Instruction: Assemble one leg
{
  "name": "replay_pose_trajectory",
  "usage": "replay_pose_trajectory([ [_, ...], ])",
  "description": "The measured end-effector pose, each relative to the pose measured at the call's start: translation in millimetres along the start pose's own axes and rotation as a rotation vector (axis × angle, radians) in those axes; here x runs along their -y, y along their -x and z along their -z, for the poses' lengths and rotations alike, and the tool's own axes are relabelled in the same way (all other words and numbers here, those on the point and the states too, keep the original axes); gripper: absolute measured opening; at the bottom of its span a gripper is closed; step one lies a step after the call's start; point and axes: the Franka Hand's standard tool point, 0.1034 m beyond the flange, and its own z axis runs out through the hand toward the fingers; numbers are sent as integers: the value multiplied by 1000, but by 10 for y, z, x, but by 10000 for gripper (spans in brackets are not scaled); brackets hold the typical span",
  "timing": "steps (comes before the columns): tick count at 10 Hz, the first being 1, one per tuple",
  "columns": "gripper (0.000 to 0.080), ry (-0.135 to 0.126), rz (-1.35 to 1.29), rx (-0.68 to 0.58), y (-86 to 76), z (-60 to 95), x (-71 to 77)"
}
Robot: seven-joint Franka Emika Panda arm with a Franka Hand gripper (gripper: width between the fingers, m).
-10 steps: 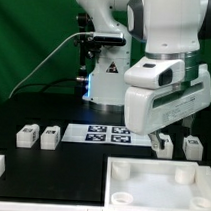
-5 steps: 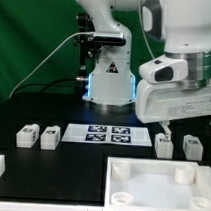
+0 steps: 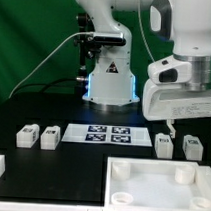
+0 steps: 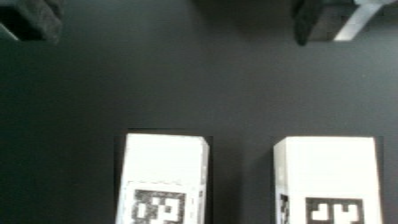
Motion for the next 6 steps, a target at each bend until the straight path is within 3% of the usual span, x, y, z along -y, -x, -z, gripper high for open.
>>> replay_pose_trajectory([
  [1, 649, 12, -25, 93, 95, -34, 13],
  [3, 649, 41, -43, 356, 459, -253, 123],
  [5, 649, 47, -49, 581, 597, -355, 157],
  [6, 649, 44, -44, 660, 569, -393, 194],
])
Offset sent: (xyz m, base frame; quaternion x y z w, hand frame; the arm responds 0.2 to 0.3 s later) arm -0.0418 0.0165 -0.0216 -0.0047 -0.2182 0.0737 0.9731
